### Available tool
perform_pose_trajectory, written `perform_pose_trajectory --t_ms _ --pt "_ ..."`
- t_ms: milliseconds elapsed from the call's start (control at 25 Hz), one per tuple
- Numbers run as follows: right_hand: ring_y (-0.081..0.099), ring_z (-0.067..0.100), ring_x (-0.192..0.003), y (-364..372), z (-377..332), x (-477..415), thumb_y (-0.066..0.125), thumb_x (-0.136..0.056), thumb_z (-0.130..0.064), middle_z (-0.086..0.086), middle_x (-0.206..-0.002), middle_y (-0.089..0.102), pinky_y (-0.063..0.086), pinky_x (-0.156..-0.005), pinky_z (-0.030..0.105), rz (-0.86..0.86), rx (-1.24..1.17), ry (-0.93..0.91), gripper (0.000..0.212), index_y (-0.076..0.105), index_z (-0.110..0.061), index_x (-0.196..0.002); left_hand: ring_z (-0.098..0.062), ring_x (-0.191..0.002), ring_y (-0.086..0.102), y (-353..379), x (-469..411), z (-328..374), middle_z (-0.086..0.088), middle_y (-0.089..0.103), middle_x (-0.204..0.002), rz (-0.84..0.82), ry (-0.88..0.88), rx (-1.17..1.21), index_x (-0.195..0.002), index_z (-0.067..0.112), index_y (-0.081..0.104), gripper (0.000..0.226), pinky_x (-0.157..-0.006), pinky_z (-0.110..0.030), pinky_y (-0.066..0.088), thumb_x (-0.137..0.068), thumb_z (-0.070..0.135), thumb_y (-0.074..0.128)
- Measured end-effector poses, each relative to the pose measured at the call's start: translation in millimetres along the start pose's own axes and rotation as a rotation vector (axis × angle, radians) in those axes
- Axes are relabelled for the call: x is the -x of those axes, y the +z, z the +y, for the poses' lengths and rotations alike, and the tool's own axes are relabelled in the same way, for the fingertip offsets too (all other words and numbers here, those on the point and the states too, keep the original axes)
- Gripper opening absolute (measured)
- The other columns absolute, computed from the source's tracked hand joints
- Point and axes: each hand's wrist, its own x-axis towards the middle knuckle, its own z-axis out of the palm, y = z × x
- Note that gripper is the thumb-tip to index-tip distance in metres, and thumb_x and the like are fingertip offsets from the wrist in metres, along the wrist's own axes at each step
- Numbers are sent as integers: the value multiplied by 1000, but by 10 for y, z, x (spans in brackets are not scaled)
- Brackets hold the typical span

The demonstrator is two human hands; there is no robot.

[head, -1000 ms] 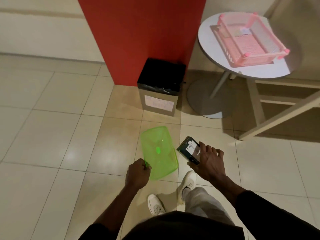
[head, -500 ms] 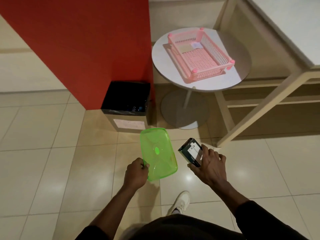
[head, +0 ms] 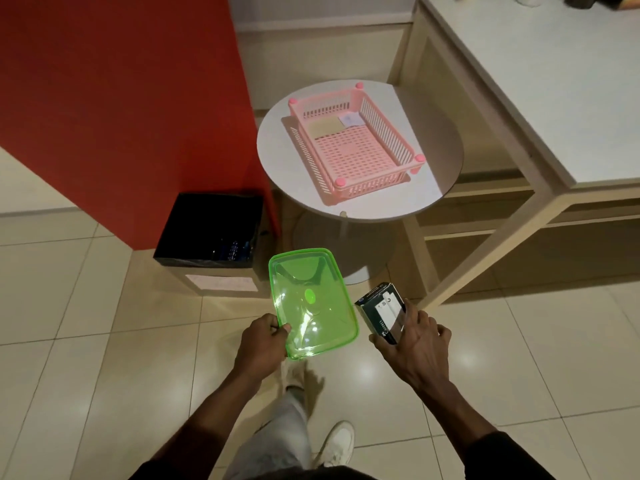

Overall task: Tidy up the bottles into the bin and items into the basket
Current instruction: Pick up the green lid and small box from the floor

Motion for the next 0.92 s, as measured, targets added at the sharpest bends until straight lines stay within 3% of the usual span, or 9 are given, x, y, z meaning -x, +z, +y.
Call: perform_pose_trajectory --t_ms 200,360,560,720,800,920 --pt "59 27 -115 -153 -74 -747 67 -74 -73 4 -126 65 38 -99 47 41 -42 37 93 42 -18 -144 -47 -87 69 50 -692 625 -25 69 -88 -22 35 39 -87 -1 59 27 -83 -60 59 -101 21 66" --pt "59 29 -116 -404 -127 -1428 65 -76 -71 5 -129 63 40 -97 46 86 -71 98 90 40 -17 -144 -35 -70 69 28 -1464 1274 -14 67 -75 -32 47 48 -87 0 62 25 -78 -58 62 -100 21 65" --pt "58 36 -118 -801 -304 -2177 66 -81 -72 14 -133 62 51 -91 51 183 -103 142 96 35 -13 -150 -37 -83 75 -72 -2454 2170 -17 74 -84 3 104 -9 -86 7 68 21 -79 -56 63 -98 25 67" --pt "60 36 -112 -1003 -411 -2719 63 -82 -76 18 -131 63 57 -82 48 215 -130 146 100 35 -10 -151 -32 -71 76 -2 -3106 2722 -14 74 -75 32 78 4 -82 11 69 22 -78 -53 65 -98 25 67" --pt "60 36 -114 -1053 -461 -2879 63 -80 -78 18 -132 63 58 -82 47 221 -162 130 102 36 -11 -151 -36 -79 76 26 -3283 2878 -16 76 -78 52 79 -52 -82 8 70 25 -83 -50 64 -97 27 68" --pt "61 33 -115 -1089 -418 -3348 61 -78 -82 14 -131 63 58 -82 45 191 -180 109 102 37 -14 -150 -41 -101 71 231 -3602 3135 -19 76 -104 109 18 -213 -98 6 75 27 -83 -38 56 -94 32 69"
